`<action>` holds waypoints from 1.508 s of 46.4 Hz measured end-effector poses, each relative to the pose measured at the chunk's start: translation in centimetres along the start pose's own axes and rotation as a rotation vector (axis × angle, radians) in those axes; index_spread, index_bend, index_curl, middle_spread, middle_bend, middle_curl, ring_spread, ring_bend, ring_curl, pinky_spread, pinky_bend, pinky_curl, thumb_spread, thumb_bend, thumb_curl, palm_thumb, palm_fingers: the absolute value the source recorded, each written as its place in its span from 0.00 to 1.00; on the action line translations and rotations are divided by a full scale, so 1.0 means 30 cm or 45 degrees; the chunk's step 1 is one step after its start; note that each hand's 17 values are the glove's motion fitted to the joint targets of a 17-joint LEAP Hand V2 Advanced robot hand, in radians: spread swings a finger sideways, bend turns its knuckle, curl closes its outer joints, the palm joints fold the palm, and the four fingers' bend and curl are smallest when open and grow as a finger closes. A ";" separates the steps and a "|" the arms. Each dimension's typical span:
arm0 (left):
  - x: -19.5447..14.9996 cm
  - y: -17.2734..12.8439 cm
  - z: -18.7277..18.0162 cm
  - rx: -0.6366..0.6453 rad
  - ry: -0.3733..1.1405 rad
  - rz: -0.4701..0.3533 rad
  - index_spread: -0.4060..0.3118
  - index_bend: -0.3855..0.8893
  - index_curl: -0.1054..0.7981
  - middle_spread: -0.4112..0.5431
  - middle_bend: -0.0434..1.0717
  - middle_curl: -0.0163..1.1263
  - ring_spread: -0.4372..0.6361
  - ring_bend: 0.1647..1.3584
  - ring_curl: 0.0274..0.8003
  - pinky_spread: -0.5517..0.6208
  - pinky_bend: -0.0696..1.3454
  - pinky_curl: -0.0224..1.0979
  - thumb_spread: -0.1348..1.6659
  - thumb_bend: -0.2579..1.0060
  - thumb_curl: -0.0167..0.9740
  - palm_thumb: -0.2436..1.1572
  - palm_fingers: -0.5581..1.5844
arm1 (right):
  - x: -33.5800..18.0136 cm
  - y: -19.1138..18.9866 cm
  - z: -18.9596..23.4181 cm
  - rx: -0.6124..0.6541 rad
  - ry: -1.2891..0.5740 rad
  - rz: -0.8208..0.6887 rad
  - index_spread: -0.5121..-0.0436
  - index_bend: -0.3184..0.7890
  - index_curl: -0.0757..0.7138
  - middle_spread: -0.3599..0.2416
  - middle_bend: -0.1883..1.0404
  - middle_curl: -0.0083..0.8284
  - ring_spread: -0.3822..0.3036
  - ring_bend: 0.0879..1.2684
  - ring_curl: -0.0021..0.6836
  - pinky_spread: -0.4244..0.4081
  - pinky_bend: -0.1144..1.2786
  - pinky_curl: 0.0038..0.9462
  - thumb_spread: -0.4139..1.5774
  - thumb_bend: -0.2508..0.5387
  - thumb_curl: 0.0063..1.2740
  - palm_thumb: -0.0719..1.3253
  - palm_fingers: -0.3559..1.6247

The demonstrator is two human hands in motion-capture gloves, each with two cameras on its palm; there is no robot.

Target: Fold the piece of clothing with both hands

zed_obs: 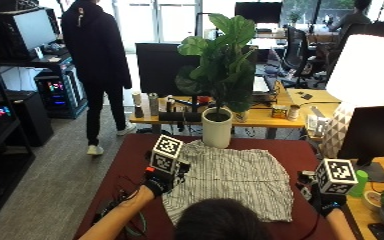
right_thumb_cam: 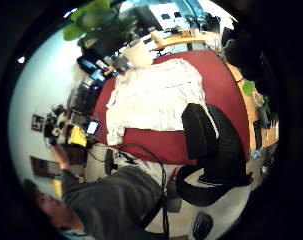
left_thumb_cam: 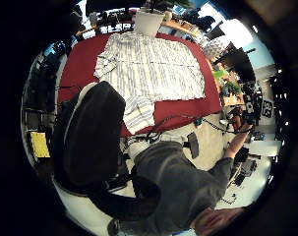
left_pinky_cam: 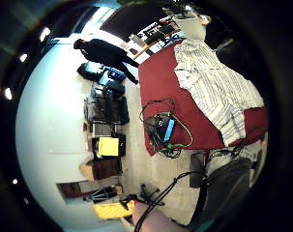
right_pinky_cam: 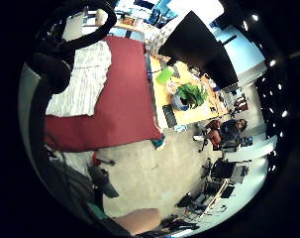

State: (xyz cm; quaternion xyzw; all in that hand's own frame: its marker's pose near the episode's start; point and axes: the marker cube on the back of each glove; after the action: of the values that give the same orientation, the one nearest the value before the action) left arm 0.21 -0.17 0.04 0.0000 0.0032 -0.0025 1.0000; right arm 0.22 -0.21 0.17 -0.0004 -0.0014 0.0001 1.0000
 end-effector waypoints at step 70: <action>0.339 -0.140 0.926 0.101 -0.147 0.295 0.40 0.50 0.47 0.37 0.26 0.27 0.36 0.38 0.35 0.37 0.43 0.33 0.74 0.32 0.28 0.39 0.67 | -0.209 -0.111 0.931 -0.425 0.166 -0.213 0.39 0.43 0.37 0.39 0.34 0.48 0.36 0.36 0.51 0.50 0.42 0.35 0.74 0.53 0.31 0.73 0.64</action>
State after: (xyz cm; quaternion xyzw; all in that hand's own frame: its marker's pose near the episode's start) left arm 10.55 -4.42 27.76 0.0398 -0.0543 0.1130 0.9913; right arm -6.13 -3.51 28.09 -0.1662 0.0633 -0.0833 0.9805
